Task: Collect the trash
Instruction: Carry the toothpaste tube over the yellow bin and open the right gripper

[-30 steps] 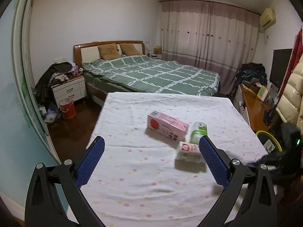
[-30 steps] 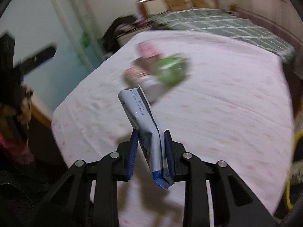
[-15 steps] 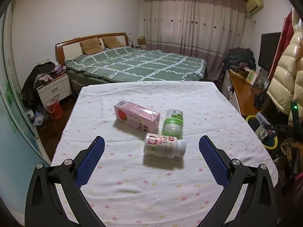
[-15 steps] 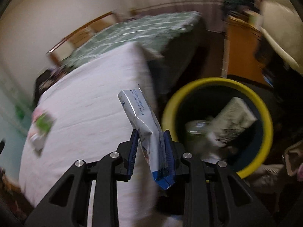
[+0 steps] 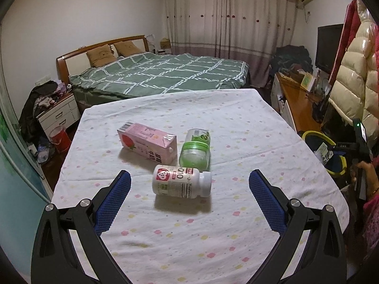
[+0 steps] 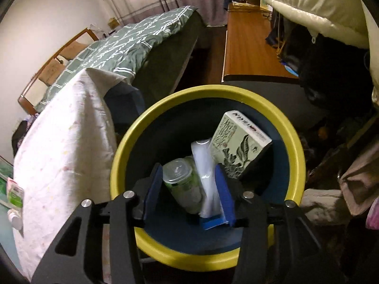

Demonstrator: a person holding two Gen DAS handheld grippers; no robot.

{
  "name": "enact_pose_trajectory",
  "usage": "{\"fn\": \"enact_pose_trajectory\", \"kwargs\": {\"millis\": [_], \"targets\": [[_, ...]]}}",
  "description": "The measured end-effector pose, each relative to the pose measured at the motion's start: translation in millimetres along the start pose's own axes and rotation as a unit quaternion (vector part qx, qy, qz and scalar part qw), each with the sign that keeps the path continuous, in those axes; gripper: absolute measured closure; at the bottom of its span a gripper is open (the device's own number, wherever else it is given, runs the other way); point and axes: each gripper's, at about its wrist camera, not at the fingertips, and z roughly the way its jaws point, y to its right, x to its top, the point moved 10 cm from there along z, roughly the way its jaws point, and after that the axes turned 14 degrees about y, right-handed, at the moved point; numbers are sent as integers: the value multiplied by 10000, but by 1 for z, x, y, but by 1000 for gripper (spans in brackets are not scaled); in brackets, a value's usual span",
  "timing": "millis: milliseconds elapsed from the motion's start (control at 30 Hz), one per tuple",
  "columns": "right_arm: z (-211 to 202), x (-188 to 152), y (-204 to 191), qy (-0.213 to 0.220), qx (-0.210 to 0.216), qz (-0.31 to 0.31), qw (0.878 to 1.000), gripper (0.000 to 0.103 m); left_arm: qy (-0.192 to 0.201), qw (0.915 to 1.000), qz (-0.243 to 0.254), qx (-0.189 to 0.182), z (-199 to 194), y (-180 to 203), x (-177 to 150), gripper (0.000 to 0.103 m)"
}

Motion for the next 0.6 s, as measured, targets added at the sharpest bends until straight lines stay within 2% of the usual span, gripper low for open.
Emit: {"fn": "enact_pose_trajectory", "kwargs": {"millis": [267,500,600], "targets": [[-20,-9,-26,47,264,-215,9994,58,-229,9997,89,-63,19,1,-15,5],[-27,-12,-50,61,546,-314,9980,57,-378,9980,510,-67,43,7,-24,5],[-24,-16,-58,3,597,-377,9975,57,-438,9975,547,-137,55,8,-27,5]]}}
